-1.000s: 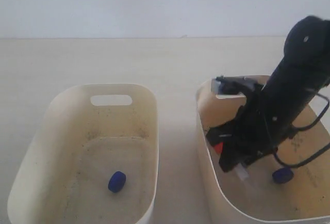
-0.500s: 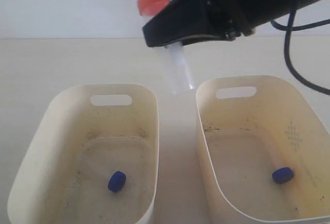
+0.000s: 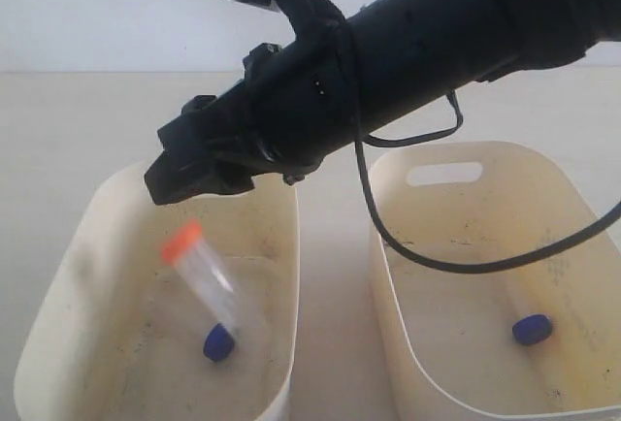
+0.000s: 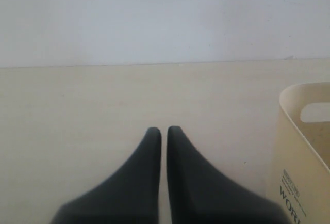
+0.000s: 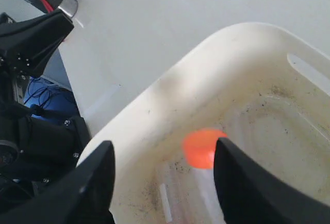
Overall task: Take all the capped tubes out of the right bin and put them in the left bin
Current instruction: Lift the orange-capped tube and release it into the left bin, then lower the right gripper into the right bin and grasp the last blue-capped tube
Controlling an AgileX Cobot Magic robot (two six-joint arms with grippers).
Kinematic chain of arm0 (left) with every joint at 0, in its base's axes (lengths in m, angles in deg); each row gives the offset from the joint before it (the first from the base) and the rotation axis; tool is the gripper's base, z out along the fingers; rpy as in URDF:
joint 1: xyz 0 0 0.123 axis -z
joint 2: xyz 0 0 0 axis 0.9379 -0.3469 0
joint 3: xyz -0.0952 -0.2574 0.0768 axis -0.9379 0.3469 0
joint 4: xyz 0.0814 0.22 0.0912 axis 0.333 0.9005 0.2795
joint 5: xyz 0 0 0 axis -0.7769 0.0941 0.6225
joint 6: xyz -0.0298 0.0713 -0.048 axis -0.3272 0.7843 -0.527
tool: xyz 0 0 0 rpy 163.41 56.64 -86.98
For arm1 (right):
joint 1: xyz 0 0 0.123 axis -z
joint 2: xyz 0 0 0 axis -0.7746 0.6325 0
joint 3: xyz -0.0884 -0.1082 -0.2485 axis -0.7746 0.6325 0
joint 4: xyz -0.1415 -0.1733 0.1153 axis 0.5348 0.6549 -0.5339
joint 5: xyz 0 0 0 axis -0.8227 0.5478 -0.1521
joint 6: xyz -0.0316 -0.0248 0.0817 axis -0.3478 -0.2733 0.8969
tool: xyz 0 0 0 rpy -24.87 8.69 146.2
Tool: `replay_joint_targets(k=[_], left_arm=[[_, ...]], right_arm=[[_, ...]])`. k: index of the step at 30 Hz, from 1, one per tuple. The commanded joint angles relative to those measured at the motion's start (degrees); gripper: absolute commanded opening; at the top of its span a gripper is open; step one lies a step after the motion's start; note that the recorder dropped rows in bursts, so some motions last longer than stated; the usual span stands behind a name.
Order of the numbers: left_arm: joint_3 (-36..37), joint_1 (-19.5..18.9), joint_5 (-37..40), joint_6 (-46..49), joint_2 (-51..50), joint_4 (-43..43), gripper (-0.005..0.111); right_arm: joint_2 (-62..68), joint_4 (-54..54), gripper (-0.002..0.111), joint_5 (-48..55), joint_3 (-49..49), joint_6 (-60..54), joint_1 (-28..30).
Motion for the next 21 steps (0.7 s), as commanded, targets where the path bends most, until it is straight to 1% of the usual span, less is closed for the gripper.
replay_joint_targets(k=[1, 4, 6, 7, 9, 10, 13, 14, 16, 17, 19, 20, 21], left_arm=[[-0.16, -0.06, -0.39, -0.48, 0.19, 0.10, 0.004], [-0.16, -0.06, -0.39, -0.48, 0.19, 0.10, 0.004], [-0.16, -0.06, -0.39, -0.48, 0.19, 0.10, 0.004], [-0.16, -0.06, -0.39, -0.48, 0.19, 0.10, 0.004], [-0.16, -0.06, -0.39, -0.48, 0.19, 0.10, 0.004], [-0.16, -0.06, -0.39, -0.48, 0.19, 0.10, 0.004], [-0.16, -0.06, -0.39, -0.48, 0.19, 0.10, 0.004], [-0.16, -0.06, -0.39, -0.48, 0.19, 0.10, 0.004], [-0.16, -0.06, -0.39, -0.48, 0.19, 0.10, 0.004], [-0.16, -0.06, -0.39, -0.48, 0.19, 0.10, 0.004], [-0.16, -0.06, -0.39, -0.48, 0.19, 0.10, 0.004], [-0.16, -0.06, -0.39, -0.48, 0.19, 0.10, 0.004], [-0.16, -0.06, -0.39, -0.48, 0.19, 0.10, 0.004]], right_arm=[[-0.31, 0.38, 0.045, -0.28, -0.29, 0.54, -0.12], [-0.31, 1.13, 0.029, 0.06, -0.29, 0.54, -0.12], [-0.31, 1.67, 0.025, -0.19, -0.29, 0.54, -0.12], [-0.31, 1.67, 0.026, -0.58, -0.29, 0.54, -0.12], [-0.31, 1.67, 0.033, -0.79, -0.29, 0.54, -0.02], [-0.31, 1.67, 0.040, -0.79, -0.29, 0.54, -0.02], [-0.31, 3.50, 0.053, -0.38, -0.29, 1.81, -0.02], [-0.31, 4.95, 0.055, -0.13, -0.29, 2.51, -0.02], [-0.31, 9.95, 0.055, 1.15, -0.40, 6.42, -0.02], [-0.31, 12.70, 0.053, 1.81, -0.41, 8.57, -0.02], [-0.44, 19.95, 0.046, 3.56, -0.63, 14.49, -0.02], [-0.52, 23.16, 0.041, 4.47, -0.85, 17.60, -0.02], [-0.93, 28.09, 0.032, 6.21, -1.06, 20.49, -0.02]])
